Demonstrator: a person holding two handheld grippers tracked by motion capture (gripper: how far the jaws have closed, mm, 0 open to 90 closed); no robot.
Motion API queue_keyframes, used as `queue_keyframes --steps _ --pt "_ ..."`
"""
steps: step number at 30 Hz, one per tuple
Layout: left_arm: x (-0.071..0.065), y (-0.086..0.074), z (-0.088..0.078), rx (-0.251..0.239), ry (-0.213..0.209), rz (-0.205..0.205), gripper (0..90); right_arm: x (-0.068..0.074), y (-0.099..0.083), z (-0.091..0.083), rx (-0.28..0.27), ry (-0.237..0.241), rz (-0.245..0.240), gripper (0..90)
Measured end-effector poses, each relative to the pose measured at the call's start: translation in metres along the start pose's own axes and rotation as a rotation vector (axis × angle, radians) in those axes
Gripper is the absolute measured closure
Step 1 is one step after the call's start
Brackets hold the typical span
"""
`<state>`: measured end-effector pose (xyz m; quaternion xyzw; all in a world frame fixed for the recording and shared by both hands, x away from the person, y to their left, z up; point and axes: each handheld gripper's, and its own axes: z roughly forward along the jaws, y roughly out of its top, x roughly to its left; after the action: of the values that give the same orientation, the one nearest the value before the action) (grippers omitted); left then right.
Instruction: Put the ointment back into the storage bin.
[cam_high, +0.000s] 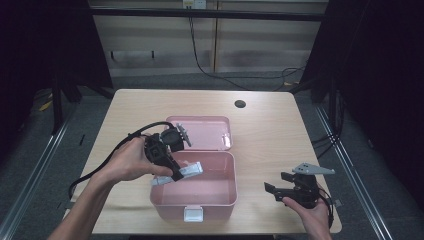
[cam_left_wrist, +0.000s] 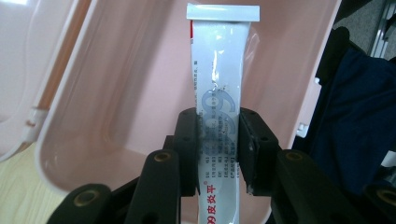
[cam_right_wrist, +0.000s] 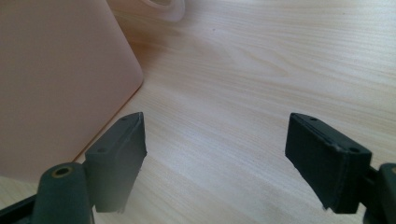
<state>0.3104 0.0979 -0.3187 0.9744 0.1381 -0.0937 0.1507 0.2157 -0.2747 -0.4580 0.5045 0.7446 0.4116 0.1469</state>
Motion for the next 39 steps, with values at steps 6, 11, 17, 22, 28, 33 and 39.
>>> queue_keyframes --steps 6,11,17,22,28,33,39 --pt "-0.005 0.011 0.013 0.003 0.017 0.012 70.9 0.0 0.0 0.0 0.0 0.0 0.001 20.1" --pt "-0.008 0.021 0.022 0.022 -0.001 0.045 70.8 0.0 0.0 -0.001 0.003 0.0 0.005 19.8" --pt "-0.009 0.024 0.036 0.052 -0.018 0.059 70.7 0.0 0.0 -0.001 0.004 0.001 0.005 19.7" --pt "-0.009 0.027 0.048 0.067 -0.022 0.069 70.8 0.0 0.0 0.0 0.003 -0.001 0.007 19.6" --pt "-0.011 0.031 0.062 0.094 -0.063 0.063 70.8 0.0 0.0 0.0 0.002 0.0 0.007 19.6" --pt "-0.009 0.035 0.069 0.106 -0.07 0.078 70.8 0.0 -0.001 -0.001 0.003 0.001 0.009 19.6" --pt "-0.01 0.037 0.081 0.116 -0.089 0.088 70.8 0.0 0.0 0.0 0.004 0.001 0.007 19.6"
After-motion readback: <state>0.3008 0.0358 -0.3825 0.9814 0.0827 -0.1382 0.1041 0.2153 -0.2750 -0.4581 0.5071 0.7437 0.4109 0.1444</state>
